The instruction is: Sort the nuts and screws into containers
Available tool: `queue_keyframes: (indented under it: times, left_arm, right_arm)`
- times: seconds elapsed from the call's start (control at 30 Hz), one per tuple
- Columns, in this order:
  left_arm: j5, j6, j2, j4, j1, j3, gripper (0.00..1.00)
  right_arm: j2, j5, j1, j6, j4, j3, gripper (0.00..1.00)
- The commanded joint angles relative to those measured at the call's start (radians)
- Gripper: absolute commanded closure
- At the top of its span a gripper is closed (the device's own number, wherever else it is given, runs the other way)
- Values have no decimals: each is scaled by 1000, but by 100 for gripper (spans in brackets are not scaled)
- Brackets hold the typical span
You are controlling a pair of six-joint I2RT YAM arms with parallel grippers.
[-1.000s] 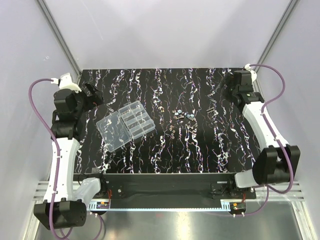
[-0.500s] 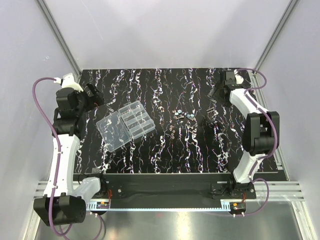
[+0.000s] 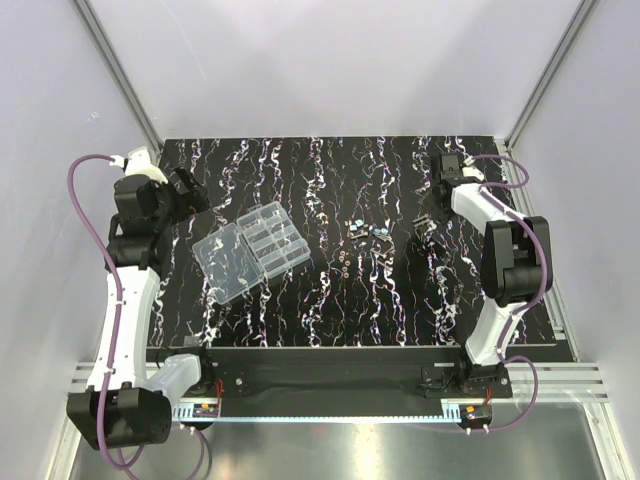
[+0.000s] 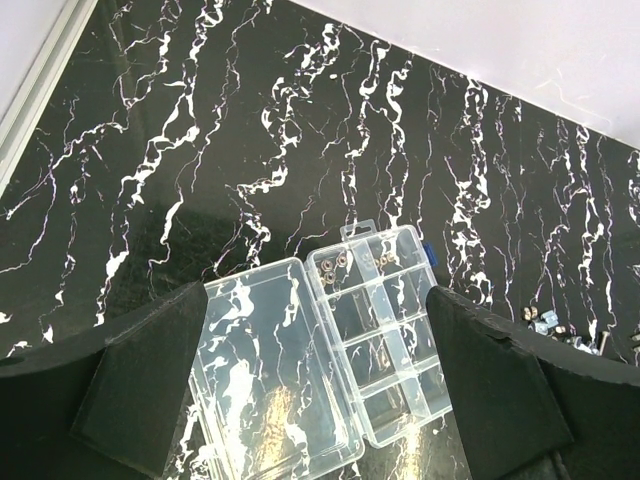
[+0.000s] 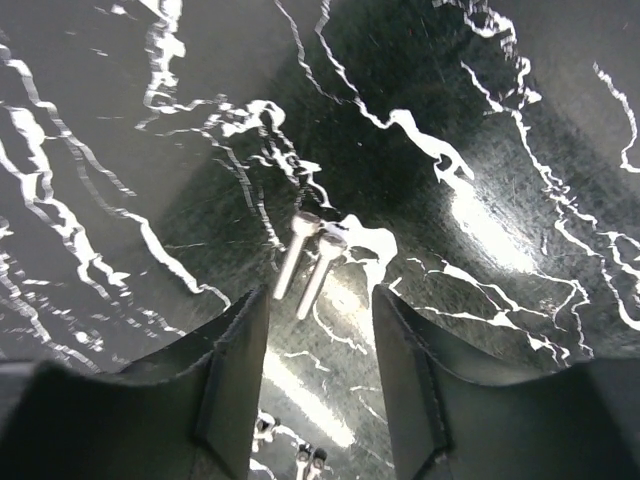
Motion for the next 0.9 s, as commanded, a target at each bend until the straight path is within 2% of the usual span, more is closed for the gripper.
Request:
queue_keyframes:
  times: [0.0,0.4,0.77,0.8,0.83,0.87]
  left_arm:
    - [-27,18,2,17,-3,22,1]
    - [-51,27,-6,0,-5,31,1]
    - [-65,33,-12,-7,-16,34,1]
    - [-67,33,-14,-6,-14,34,1]
    - [-65,35,-14,-7,-14,36,1]
    - [-65,35,-15,-7,-16,36,1]
  right_arm:
    - [21,22,7,52,44,-24,48]
    - [125,17,19,34,-14,70,62]
    - [203,17,24,10,-75,100,64]
    - [203,20,24,6,-77,97,68]
    - [202,23,24,-2,-83,96,79]
    - [202,29,25,-3,-89,94,84]
